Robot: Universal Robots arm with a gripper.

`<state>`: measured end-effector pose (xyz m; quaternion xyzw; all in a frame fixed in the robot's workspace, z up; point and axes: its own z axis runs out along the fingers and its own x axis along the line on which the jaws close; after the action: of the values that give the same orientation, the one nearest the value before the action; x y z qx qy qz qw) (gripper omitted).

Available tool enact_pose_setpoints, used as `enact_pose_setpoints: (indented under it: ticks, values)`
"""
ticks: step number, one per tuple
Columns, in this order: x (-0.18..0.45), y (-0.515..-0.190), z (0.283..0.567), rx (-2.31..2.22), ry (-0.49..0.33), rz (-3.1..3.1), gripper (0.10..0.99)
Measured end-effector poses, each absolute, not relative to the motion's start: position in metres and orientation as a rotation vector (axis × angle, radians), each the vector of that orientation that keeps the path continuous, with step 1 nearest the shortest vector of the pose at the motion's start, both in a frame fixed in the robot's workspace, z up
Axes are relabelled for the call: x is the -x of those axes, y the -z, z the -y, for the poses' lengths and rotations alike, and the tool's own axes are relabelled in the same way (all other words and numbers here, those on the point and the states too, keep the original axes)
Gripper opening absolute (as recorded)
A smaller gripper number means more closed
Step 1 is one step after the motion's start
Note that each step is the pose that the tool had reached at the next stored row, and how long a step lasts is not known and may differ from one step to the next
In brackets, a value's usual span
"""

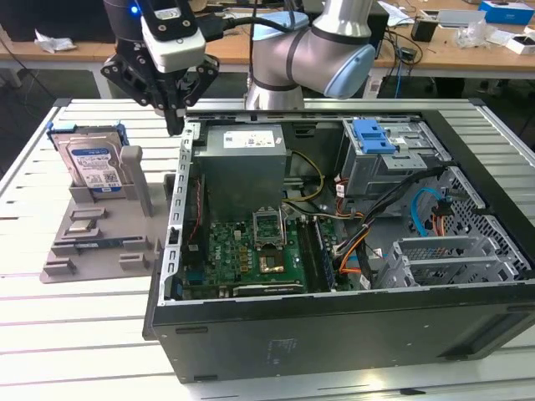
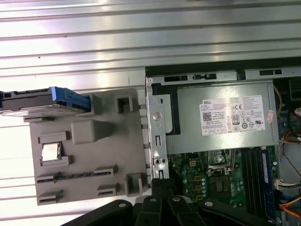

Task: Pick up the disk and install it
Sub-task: 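Reach for the disk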

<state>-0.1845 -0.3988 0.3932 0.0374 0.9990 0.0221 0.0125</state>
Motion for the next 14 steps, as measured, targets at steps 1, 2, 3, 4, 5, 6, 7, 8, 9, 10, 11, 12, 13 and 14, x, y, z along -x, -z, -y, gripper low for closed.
enact_pose_setpoints:
  ticks: [1, 2, 3, 4, 5, 6, 7, 8, 9, 10, 11, 12, 13, 14]
  values:
    - [0.187, -0.393, 0.399, -0.117, -0.069, -3.114, 0.106]
    - [0.191, -0.393, 0.399, -0.116, -0.069, -3.114, 0.106]
    - [0.194, -0.393, 0.399, -0.117, -0.069, -3.114, 0.106]
    - [0.196, -0.393, 0.399, -0.117, -0.069, -3.114, 0.106]
    - [0.197, -0.393, 0.399, -0.117, -0.069, -3.114, 0.106]
    - [0.200, -0.393, 0.399, -0.117, -0.069, -3.114, 0.106]
    - [0.202, -0.393, 0.399, -0.117, -0.069, -3.114, 0.106]
    - [0.203, -0.393, 0.399, -0.117, -0.069, -3.114, 0.106]
    - [0.205, -0.393, 0.399, -0.116, -0.069, -3.114, 0.106]
    - [0.206, -0.393, 0.399, -0.117, -0.069, -3.114, 0.106]
    - [0.208, -0.393, 0.399, -0.116, -0.069, -3.114, 0.106]
    - [0.210, -0.393, 0.399, -0.116, -0.069, -3.114, 0.106]
    - [0.211, -0.393, 0.399, -0.117, -0.069, -3.114, 0.106]
    - [0.213, -0.393, 0.399, -0.117, -0.069, -3.114, 0.106]
